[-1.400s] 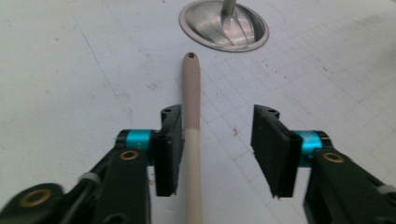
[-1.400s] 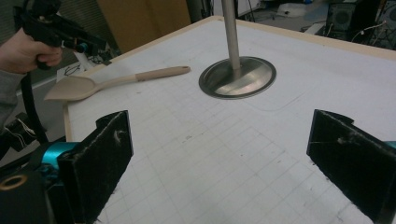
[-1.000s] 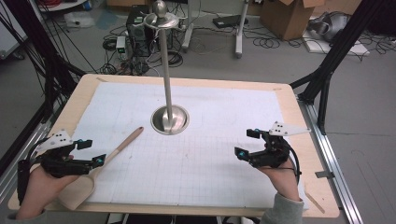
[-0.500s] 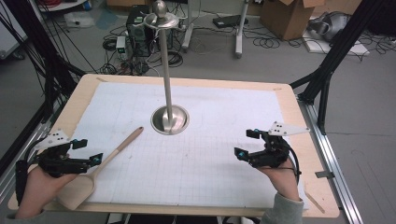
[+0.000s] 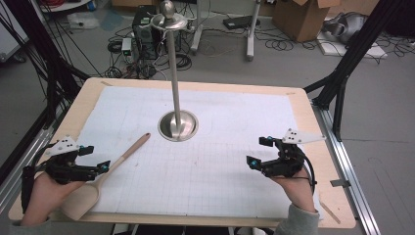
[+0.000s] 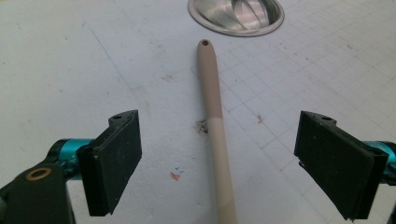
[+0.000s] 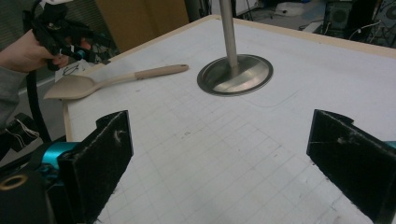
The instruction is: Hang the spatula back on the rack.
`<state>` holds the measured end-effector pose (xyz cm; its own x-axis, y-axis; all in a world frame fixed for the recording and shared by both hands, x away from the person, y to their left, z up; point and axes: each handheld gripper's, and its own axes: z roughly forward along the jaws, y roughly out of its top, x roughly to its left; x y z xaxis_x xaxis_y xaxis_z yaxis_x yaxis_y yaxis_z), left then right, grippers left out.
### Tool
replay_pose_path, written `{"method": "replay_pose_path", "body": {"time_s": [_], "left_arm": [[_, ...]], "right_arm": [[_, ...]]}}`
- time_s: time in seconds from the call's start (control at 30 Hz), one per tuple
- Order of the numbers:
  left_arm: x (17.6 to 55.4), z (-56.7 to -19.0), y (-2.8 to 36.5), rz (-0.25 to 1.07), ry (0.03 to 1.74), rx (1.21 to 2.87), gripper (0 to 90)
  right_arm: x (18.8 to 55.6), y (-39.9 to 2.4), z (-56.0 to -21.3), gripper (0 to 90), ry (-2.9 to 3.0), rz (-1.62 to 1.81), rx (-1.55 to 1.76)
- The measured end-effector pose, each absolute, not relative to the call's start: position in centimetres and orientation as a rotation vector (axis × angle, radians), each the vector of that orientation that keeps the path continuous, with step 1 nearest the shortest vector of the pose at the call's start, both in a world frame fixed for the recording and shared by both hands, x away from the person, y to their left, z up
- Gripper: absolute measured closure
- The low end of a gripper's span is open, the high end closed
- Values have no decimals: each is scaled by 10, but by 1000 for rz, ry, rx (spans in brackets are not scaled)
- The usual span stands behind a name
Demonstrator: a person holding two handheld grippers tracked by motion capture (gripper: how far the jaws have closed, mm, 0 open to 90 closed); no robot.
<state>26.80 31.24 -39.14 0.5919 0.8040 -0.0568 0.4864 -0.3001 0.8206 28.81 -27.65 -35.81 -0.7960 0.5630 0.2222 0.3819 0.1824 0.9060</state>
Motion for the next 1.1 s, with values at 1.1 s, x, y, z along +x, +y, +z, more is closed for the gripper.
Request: {"method": "replay_pose_path", "body": {"time_s": [1.1], "left_arm": [[278,-413,304,365,1047,2043,284]], "right_arm": [[287,-275,-358,62,2296,1668,927]]}}
